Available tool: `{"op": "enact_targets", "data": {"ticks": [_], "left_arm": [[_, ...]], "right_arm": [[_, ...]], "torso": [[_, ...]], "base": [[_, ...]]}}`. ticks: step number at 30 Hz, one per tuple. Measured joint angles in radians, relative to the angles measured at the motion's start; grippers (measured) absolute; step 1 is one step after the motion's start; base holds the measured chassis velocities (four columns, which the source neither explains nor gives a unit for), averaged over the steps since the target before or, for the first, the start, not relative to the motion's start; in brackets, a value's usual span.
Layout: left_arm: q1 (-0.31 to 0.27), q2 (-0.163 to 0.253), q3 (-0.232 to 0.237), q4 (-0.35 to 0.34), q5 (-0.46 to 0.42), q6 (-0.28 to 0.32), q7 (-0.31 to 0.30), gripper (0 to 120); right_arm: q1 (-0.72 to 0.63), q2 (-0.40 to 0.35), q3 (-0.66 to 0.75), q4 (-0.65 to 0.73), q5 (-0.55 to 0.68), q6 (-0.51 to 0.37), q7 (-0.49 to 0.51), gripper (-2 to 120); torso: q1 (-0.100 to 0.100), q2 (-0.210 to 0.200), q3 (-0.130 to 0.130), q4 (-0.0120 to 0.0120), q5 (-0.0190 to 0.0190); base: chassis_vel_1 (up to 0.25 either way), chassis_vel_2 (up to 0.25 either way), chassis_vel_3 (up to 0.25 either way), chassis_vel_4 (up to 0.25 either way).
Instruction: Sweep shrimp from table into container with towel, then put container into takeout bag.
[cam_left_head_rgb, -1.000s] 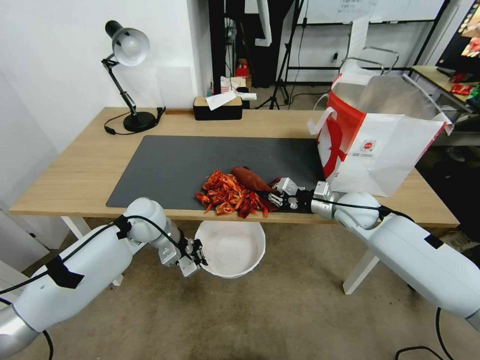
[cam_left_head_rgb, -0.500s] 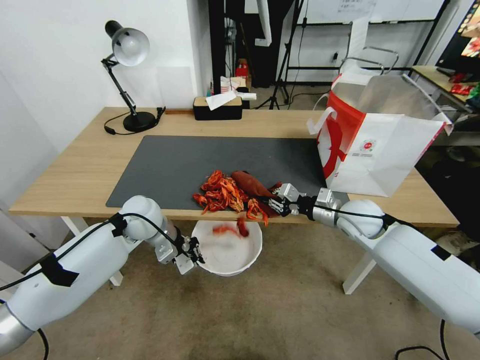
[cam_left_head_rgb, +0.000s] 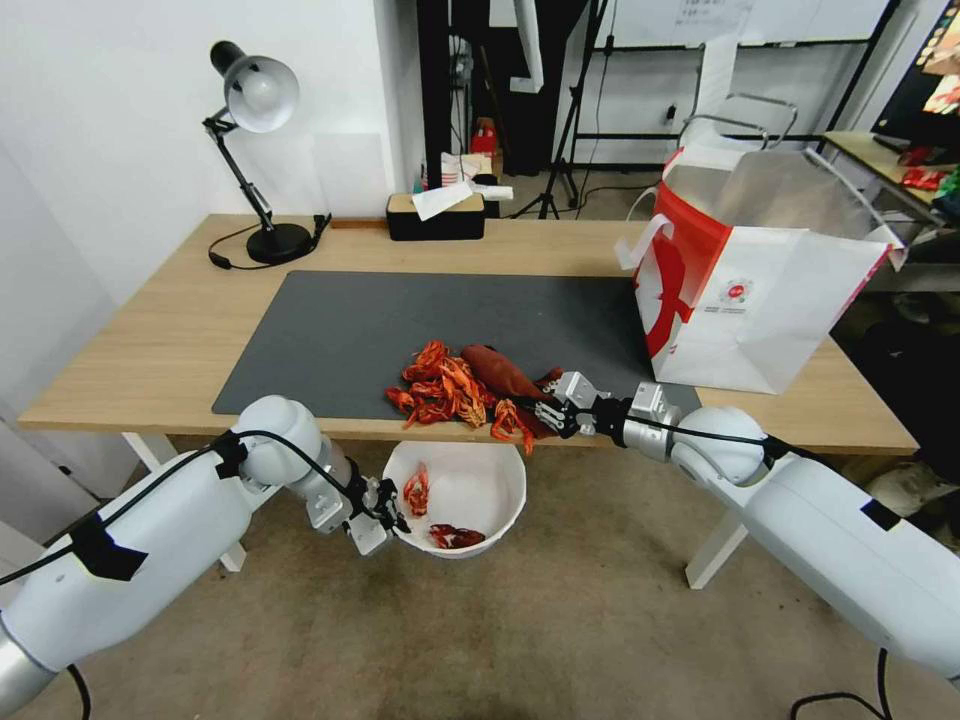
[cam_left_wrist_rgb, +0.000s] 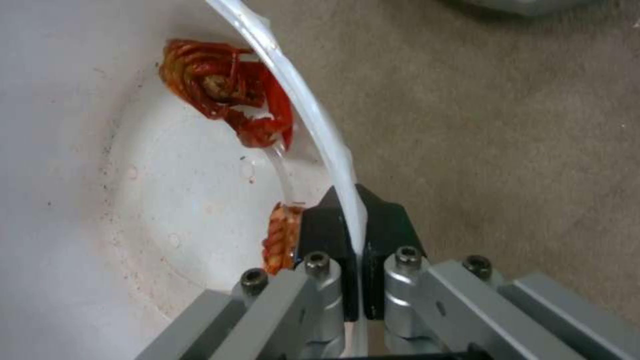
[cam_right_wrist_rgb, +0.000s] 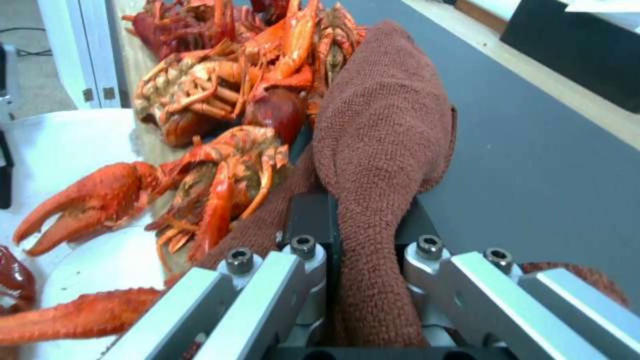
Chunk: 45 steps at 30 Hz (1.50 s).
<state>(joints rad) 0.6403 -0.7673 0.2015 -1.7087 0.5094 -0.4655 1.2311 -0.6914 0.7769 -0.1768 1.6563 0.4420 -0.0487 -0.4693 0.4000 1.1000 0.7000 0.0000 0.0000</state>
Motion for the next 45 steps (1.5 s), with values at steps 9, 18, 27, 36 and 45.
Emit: {"op": "enact_targets", "data": {"ticks": [9, 18, 27, 36, 45], "left_arm": [[0.003, 0.0, 0.0, -0.004, 0.0, 0.002, 0.003, 0], [0.007, 0.007, -0.003, -0.015, 0.001, 0.006, 0.004, 0], [0.02, 0.016, -0.01, -0.024, 0.001, 0.008, 0.002, 0], [0.021, 0.02, -0.014, -0.027, 0.001, 0.008, 0.001, 0], [0.015, 0.02, -0.014, -0.026, 0.0, 0.01, 0.001, 0]], "right_arm": [[-0.027, -0.013, 0.013, 0.033, 0.0, -0.009, 0.005, 7], [-0.081, -0.017, 0.047, 0.066, -0.009, -0.011, 0.009, 7], [-0.091, -0.014, 0.052, 0.07, -0.018, -0.01, 0.011, 7], [-0.092, -0.012, 0.052, 0.074, -0.019, -0.009, 0.013, 7], [-0.11, -0.016, 0.056, 0.093, -0.019, -0.009, 0.01, 7]], "torso": [[0.0, 0.0, 0.0, 0.0001, -0.0001], [0.0, 0.0, 0.0, 0.0, 0.0], [0.0, 0.0, 0.0, 0.0, 0.0], [0.0, 0.0, 0.0, 0.0, 0.0], [0.0, 0.0, 0.0, 0.0, 0.0]], "base": [[0.0, 0.0, 0.0, 0.0], [0.0, 0.0, 0.0, 0.0], [0.0, 0.0, 0.0, 0.0], [0.0, 0.0, 0.0, 0.0], [0.0, 0.0, 0.0, 0.0]]}}
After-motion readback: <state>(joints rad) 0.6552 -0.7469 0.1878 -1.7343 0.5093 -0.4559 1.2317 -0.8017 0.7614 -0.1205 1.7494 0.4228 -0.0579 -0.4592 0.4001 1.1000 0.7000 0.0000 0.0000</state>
